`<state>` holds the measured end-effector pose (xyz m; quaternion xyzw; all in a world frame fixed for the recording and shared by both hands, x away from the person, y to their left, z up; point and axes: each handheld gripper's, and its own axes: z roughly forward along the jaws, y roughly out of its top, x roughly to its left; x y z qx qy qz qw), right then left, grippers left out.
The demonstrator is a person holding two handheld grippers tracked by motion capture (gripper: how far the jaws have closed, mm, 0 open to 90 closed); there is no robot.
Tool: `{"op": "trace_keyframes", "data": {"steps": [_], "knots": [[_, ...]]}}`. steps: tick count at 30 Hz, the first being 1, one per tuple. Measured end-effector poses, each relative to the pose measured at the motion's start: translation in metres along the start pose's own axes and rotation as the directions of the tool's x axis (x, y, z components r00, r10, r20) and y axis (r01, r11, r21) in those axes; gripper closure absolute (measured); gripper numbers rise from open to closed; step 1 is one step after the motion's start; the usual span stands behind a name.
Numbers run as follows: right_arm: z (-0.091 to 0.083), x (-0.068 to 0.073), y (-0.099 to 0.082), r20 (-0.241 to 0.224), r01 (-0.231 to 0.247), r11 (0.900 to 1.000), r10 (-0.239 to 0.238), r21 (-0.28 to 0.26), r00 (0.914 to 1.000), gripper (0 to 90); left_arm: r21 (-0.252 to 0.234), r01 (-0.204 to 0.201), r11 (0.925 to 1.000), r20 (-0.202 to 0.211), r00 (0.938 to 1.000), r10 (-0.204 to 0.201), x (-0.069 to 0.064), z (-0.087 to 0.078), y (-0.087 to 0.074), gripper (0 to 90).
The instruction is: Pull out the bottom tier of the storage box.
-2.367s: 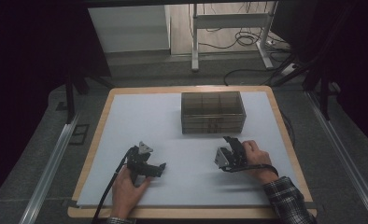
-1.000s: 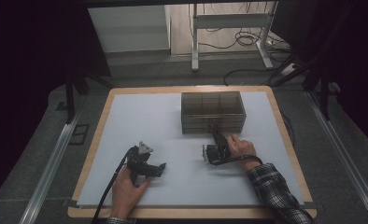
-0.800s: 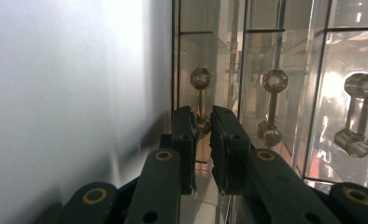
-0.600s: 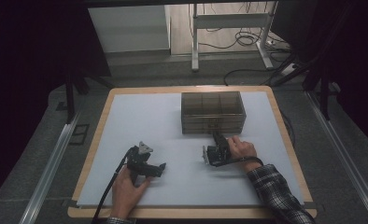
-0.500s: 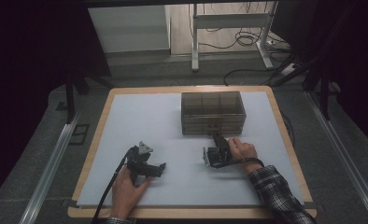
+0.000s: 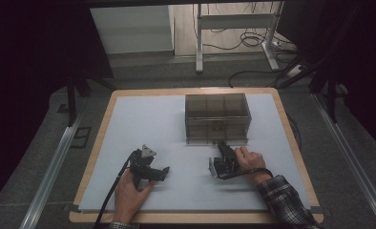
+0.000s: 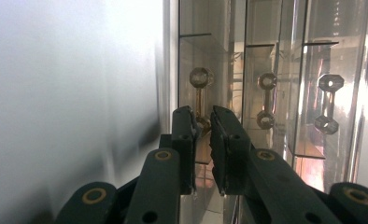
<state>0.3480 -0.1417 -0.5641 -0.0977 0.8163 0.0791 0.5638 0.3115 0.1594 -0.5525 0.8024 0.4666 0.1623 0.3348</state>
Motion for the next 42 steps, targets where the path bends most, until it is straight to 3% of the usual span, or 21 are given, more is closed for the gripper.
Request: {"op": "trace_keyframes", "data": {"steps": [10,13,14,17,22,25,29,36,38,39,42], "knots": [[-0.009,0.004,0.000,-0.005,0.012,0.9999,-0.012,-0.009,0.9999,79.4,0.000,-0.001,1.0000,0.000,1.0000,0.001,0.000,0.000,0.000,0.0],[-0.010,0.004,-0.001,0.012,0.010,0.9999,-0.010,-0.012,0.9999,78.8,0.001,-0.001,1.0000,0.000,1.0000,0.001,0.000,0.000,0.000,0.0],[-0.010,0.003,-0.001,-0.012,0.009,0.9999,-0.009,-0.008,0.9999,78.5,0.001,-0.004,1.0000,0.000,1.0000,0.004,0.000,0.000,0.000,0.0],[-0.010,0.002,-0.001,-0.022,0.005,1.0000,-0.005,0.002,0.9997,75.5,0.001,-0.005,1.0000,0.000,1.0000,0.005,0.000,0.000,0.000,0.0],[-0.012,-0.003,-0.006,-0.072,-0.038,0.9992,0.037,-0.014,0.9967,73.6,0.001,-0.001,1.0000,0.000,1.0000,0.001,0.000,0.000,0.000,0.0],[-0.012,-0.004,-0.007,-0.073,-0.051,0.9983,0.049,-0.027,0.9961,73.1,0.001,-0.004,1.0000,0.000,1.0000,0.004,0.000,0.000,0.000,0.0],[-0.014,-0.010,-0.008,-0.110,-0.088,0.9957,0.084,-0.030,0.9904,72.5,0.000,-0.003,1.0000,-0.001,1.0000,0.003,0.000,0.000,0.000,0.0],[-0.017,-0.022,-0.011,-0.173,-0.153,0.9871,0.142,-0.048,0.9746,71.0,0.001,0.000,1.0000,0.000,1.0000,0.000,0.000,0.000,0.000,0.0],[-0.018,-0.028,-0.013,-0.213,-0.191,0.9801,0.175,-0.054,0.9611,70.5,0.002,-0.001,1.0000,0.000,1.0000,0.001,0.000,0.000,0.000,0.0],[-0.018,-0.028,-0.013,-0.213,-0.191,0.9801,0.175,-0.054,0.9611,70.5,0.000,-0.003,1.0000,0.000,1.0000,0.003,0.000,0.000,0.000,0.0],[-0.018,-0.035,-0.016,-0.270,-0.247,0.9667,0.220,-0.067,0.9372,69.4,0.001,-0.003,1.0000,0.000,1.0000,0.003,0.000,0.000,0.000,0.0]]}}
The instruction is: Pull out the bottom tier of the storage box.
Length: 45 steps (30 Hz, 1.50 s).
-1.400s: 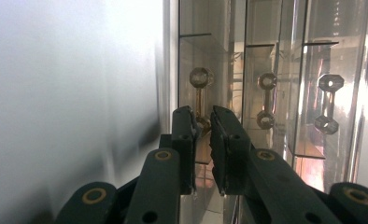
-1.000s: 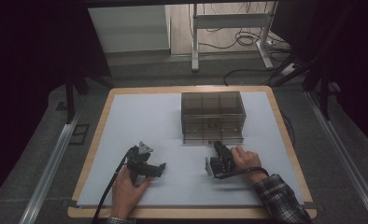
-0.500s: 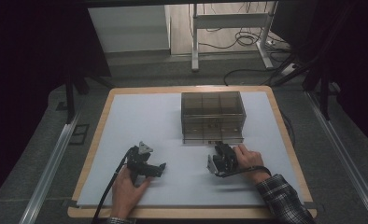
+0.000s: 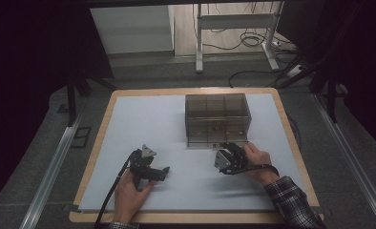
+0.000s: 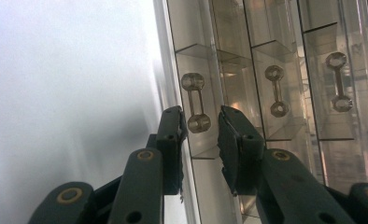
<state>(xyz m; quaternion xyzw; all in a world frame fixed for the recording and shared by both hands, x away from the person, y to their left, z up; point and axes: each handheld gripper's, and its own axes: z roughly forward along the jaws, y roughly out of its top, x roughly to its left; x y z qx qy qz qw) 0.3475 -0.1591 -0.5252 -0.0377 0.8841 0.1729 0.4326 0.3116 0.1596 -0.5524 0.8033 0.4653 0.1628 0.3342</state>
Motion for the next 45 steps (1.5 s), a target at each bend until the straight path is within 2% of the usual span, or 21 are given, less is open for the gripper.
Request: {"op": "trace_keyframes", "data": {"steps": [6,8,9,12,17,21,22,24,25,26,30,31,32,33,34,35,36,40,43,44,45], "knots": [[-0.003,-0.013,-0.003,-0.082,-0.065,0.9975,0.062,-0.029,0.9947,67.8,0.000,0.003,1.0000,0.000,1.0000,-0.003,0.000,0.000,0.000,0.0],[-0.004,-0.018,-0.005,-0.123,-0.093,0.9947,0.088,-0.042,0.9885,66.7,0.001,0.003,1.0000,0.000,1.0000,-0.003,0.000,0.000,0.000,0.0],[-0.004,-0.018,-0.005,-0.123,-0.093,0.9947,0.088,-0.042,0.9885,66.7,0.001,0.003,1.0000,0.000,1.0000,-0.003,0.000,0.000,0.000,0.0],[-0.004,-0.024,-0.007,-0.176,-0.129,0.9904,0.119,-0.050,0.9772,65.2,0.001,0.004,1.0000,0.001,1.0000,-0.004,0.000,0.000,0.000,0.0],[-0.004,-0.035,-0.011,-0.257,-0.180,0.9820,0.160,-0.056,0.9530,63.5,0.001,0.001,1.0000,0.001,1.0000,-0.001,0.000,0.000,0.000,0.0],[-0.003,-0.045,-0.015,-0.320,-0.219,0.9745,0.192,-0.050,0.9278,62.1,-0.003,0.004,1.0000,0.001,1.0000,-0.004,0.000,0.000,0.000,0.0],[-0.003,-0.048,-0.016,-0.324,-0.224,0.9734,0.197,-0.049,0.9255,61.8,-0.004,0.005,1.0000,0.001,1.0000,-0.005,0.000,0.000,0.000,0.0],[-0.002,-0.056,-0.020,-0.360,-0.241,0.9695,0.210,-0.043,0.9088,61.0,-0.004,0.006,1.0000,0.001,1.0000,-0.006,0.000,0.000,0.000,0.0],[-0.002,-0.056,-0.020,-0.360,-0.241,0.9695,0.210,-0.043,0.9088,61.0,-0.004,0.006,1.0000,0.001,1.0000,-0.006,0.000,0.000,0.000,0.0],[-0.001,-0.062,-0.023,-0.382,-0.249,0.9676,0.217,-0.038,0.8985,60.6,-0.003,0.006,1.0000,0.001,1.0000,-0.006,0.000,0.000,0.000,0.0],[0.001,-0.071,-0.028,-0.400,-0.255,0.9665,0.222,-0.031,0.8895,60.6,0.001,-0.002,1.0000,0.001,1.0000,0.002,0.000,0.000,0.000,0.0],[0.003,-0.076,-0.032,-0.419,-0.262,0.9648,0.230,-0.021,0.8785,60.6,0.001,0.001,1.0000,0.001,1.0000,-0.001,0.000,0.000,0.000,0.0],[0.003,-0.076,-0.032,-0.419,-0.262,0.9648,0.230,-0.021,0.8785,60.6,0.001,0.001,1.0000,0.001,1.0000,-0.001,0.000,0.000,0.000,0.0],[0.004,-0.079,-0.034,-0.429,-0.259,0.9655,0.225,-0.023,0.8748,60.8,0.001,-0.003,1.0000,0.001,1.0000,0.003,0.000,0.000,0.000,0.0],[0.007,-0.083,-0.037,-0.447,-0.260,0.9656,0.226,-0.015,0.8657,61.1,0.001,0.000,1.0000,0.002,1.0000,0.000,0.000,0.000,0.000,0.0],[0.007,-0.083,-0.037,-0.447,-0.260,0.9656,0.226,-0.015,0.8657,61.1,0.001,0.003,1.0000,0.002,1.0000,-0.003,0.000,0.000,0.000,0.0],[0.010,-0.086,-0.041,-0.483,-0.261,0.9653,0.221,-0.016,0.8475,62.3,0.001,0.001,1.0000,0.002,1.0000,-0.001,0.000,0.000,0.000,0.0],[0.017,-0.090,-0.047,-0.523,-0.243,0.9699,0.204,-0.007,0.8278,65.2,0.001,0.000,1.0000,0.002,1.0000,0.000,0.000,0.000,0.000,0.0],[0.021,-0.091,-0.049,-0.534,-0.232,0.9727,0.198,0.003,0.8221,67.5,0.000,0.000,1.0000,0.001,1.0000,0.000,0.000,0.000,0.000,0.0],[0.027,-0.092,-0.052,-0.560,-0.226,0.9741,0.194,0.014,0.8053,71.1,0.000,0.000,1.0000,0.002,1.0000,0.000,0.000,0.000,0.000,0.0],[0.030,-0.093,-0.054,-0.569,-0.226,0.9741,0.195,0.017,0.7987,73.2,0.000,0.000,1.0000,0.002,1.0000,0.000,0.000,0.000,0.000,0.0]]}}
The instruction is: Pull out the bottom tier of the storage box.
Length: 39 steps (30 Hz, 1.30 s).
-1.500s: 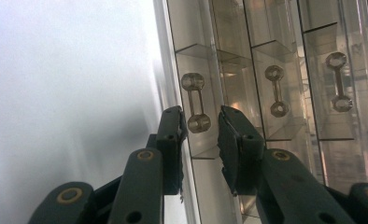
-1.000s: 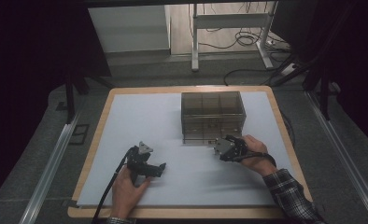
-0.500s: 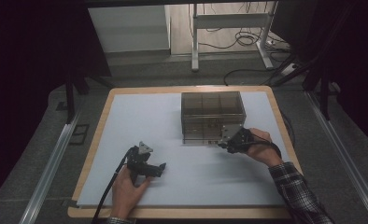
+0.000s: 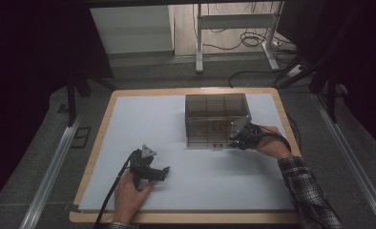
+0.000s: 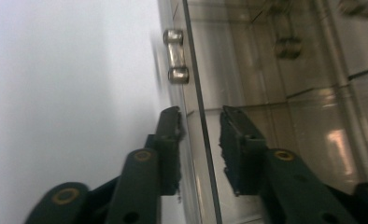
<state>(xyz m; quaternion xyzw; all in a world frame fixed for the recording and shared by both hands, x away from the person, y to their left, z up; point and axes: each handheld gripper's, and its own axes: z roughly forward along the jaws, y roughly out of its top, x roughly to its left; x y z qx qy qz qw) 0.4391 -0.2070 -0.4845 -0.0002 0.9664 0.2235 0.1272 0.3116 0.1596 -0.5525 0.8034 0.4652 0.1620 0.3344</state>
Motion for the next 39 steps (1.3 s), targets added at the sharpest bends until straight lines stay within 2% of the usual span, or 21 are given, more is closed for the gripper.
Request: {"op": "trace_keyframes", "data": {"steps": [3,4,6,7,8,9,13,14,18,20,21,22,25,26,30,36,37,39], "knots": [[0.003,-0.005,-0.003,-0.026,-0.007,0.9999,0.008,0.013,0.9996,76.1,0.000,0.000,1.0000,0.000,1.0000,0.000,0.000,0.000,0.000,0.0],[0.006,-0.010,-0.006,-0.061,-0.015,0.9997,0.016,0.016,0.9980,79.8,0.000,0.000,1.0000,0.000,1.0000,0.000,0.000,0.000,0.000,0.0],[0.007,-0.013,-0.008,-0.075,-0.015,0.9997,0.016,0.017,0.9971,81.1,0.000,-0.001,1.0000,0.000,1.0000,0.001,0.000,0.000,0.000,0.0],[0.008,-0.016,-0.009,-0.111,-0.014,0.9999,0.015,0.008,0.9937,83.6,0.000,0.000,1.0000,0.000,1.0000,0.000,0.000,0.000,0.000,0.0],[0.008,-0.016,-0.009,-0.111,-0.014,0.9999,0.015,0.008,0.9937,83.6,0.000,0.000,1.0000,0.000,1.0000,0.000,0.000,0.000,0.000,0.0],[0.009,-0.019,-0.010,-0.138,0.005,1.0000,-0.004,0.004,0.9905,85.2,0.000,0.000,1.0000,0.000,1.0000,0.000,0.000,0.000,0.000,0.0],[0.009,-0.021,-0.009,-0.158,0.036,0.9993,-0.034,0.009,0.9869,87.4,0.000,0.000,1.0000,0.000,1.0000,0.000,0.000,0.000,0.000,0.0],[0.010,-0.021,-0.009,-0.178,0.036,0.9994,-0.034,0.003,0.9835,87.6,0.000,-0.001,1.0000,0.000,1.0000,0.001,0.000,0.000,0.000,0.0],[0.008,-0.019,-0.008,-0.168,0.039,0.9991,-0.036,0.014,0.9850,87.8,0.000,-0.001,1.0000,0.000,1.0000,0.001,0.000,0.000,0.000,0.0],[0.007,-0.017,-0.008,-0.192,0.037,0.9993,-0.035,0.009,0.9807,87.7,0.000,0.000,1.0000,0.000,1.0000,0.000,0.000,0.000,0.000,0.0],[0.006,-0.015,-0.008,-0.182,0.043,0.9990,-0.040,0.013,0.9825,87.5,0.000,0.000,1.0000,0.000,1.0000,0.000,0.000,0.000,0.000,0.0],[0.005,-0.014,-0.008,-0.194,0.043,0.9990,-0.040,0.011,0.9801,87.5,0.000,0.000,1.0000,0.000,1.0000,0.000,0.000,0.000,0.000,0.0],[0.002,-0.010,-0.008,-0.189,0.051,0.9986,-0.047,0.015,0.9808,87.4,0.000,0.000,1.0000,0.000,1.0000,0.000,0.000,0.000,0.000,0.0],[0.001,-0.008,-0.008,-0.203,0.050,0.9987,-0.047,0.011,0.9780,87.4,0.000,0.000,1.0000,0.000,1.0000,0.000,0.000,0.000,0.000,0.0],[-0.001,-0.002,-0.007,-0.209,0.057,0.9983,-0.053,0.011,0.9765,87.2,0.000,0.000,1.0000,0.000,1.0000,0.000,0.000,0.000,0.000,0.0],[-0.006,0.007,-0.007,-0.199,0.072,0.9973,-0.069,0.009,0.9776,87.0,0.000,0.000,1.0000,0.000,1.0000,0.000,0.000,0.000,0.000,0.0],[-0.006,0.009,-0.007,-0.212,0.069,0.9976,-0.067,0.004,0.9750,87.0,0.000,0.000,1.0000,0.000,1.0000,0.000,0.000,0.000,0.000,0.0],[-0.008,0.013,-0.008,-0.198,0.074,0.9973,-0.071,0.006,0.9776,87.0,0.000,0.000,1.0000,0.000,1.0000,0.000,0.000,0.000,0.000,0.0]]}}
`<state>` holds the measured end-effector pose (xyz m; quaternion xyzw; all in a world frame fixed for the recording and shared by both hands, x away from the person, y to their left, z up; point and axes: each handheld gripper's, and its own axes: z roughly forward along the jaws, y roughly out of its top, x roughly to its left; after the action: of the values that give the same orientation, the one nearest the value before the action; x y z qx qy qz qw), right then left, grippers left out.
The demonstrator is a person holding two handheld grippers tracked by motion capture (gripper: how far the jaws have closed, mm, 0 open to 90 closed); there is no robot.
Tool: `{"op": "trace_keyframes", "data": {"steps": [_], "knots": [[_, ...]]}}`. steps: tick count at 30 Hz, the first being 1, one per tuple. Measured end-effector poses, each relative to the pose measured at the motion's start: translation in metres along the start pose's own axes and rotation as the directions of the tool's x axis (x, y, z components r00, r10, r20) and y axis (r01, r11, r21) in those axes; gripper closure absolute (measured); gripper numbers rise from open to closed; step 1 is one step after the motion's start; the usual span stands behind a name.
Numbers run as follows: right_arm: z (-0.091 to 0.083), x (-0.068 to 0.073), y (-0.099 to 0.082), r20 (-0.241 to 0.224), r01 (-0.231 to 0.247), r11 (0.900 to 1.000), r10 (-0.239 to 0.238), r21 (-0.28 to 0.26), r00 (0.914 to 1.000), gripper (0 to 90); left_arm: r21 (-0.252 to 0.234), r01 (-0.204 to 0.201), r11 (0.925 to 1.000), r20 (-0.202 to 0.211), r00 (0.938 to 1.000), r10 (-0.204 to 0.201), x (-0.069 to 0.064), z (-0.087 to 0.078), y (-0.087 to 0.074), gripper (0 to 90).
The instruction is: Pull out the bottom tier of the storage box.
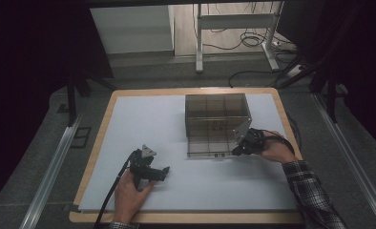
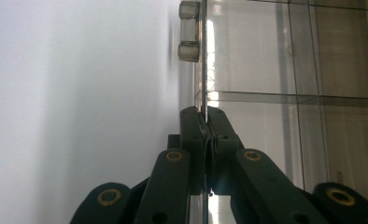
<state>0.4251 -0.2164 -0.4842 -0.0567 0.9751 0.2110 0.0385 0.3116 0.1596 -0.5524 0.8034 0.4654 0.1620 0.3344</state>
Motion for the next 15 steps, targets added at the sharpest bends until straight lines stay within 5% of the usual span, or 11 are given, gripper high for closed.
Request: {"op": "trace_keyframes", "data": {"steps": [15], "knots": [[0.006,0.016,-0.007,0.012,0.005,0.9997,-0.005,-0.026,0.9999,86.5,0.000,0.000,1.0000,-0.001,1.0000,0.000,0.000,0.000,0.000,0.0]]}}
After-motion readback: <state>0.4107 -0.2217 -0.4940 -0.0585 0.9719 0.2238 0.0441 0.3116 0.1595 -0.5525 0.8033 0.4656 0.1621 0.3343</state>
